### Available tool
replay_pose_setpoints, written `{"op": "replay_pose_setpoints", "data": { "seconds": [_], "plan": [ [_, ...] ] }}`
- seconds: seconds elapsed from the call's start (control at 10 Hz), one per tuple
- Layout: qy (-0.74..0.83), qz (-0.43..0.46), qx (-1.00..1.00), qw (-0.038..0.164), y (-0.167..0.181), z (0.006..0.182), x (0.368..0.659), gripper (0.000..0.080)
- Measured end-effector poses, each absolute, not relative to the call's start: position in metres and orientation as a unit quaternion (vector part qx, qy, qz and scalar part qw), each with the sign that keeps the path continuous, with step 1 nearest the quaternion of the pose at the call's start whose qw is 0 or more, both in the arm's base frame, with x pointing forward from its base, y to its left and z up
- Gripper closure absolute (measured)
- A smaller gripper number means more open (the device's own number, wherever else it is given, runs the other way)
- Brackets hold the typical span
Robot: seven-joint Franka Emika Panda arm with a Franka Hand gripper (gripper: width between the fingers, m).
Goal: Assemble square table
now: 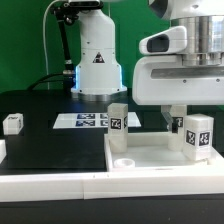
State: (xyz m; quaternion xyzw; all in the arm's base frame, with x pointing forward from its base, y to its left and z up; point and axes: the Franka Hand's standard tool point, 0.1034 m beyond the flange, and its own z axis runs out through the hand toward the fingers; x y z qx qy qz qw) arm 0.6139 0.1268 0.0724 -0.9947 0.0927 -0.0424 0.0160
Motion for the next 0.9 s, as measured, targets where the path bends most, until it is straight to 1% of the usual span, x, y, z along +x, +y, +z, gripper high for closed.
{"op": "replay_pose_setpoints", "data": {
  "seconds": [0.1, 0.4, 0.6, 0.7, 0.8, 0.9],
  "plan": [
    [0.044, -0.042, -0.998, 0.010, 0.1259, 0.0727, 0.6140, 0.0151],
    [-0.059, -0.038, -0.998, 0.001, 0.1230, 0.0778, 0.6187, 0.0151],
    [-0.084, -0.041, -0.996, -0.003, 0.1207, 0.0792, 0.6211, 0.0151],
    [-0.088, -0.041, -0.995, -0.003, 0.1203, 0.0789, 0.6209, 0.0279],
    [-0.087, -0.041, -0.995, -0.003, 0.1202, 0.0789, 0.6209, 0.0279],
    [-0.087, -0.041, -0.995, -0.003, 0.1200, 0.0789, 0.6209, 0.0420]
  ]
}}
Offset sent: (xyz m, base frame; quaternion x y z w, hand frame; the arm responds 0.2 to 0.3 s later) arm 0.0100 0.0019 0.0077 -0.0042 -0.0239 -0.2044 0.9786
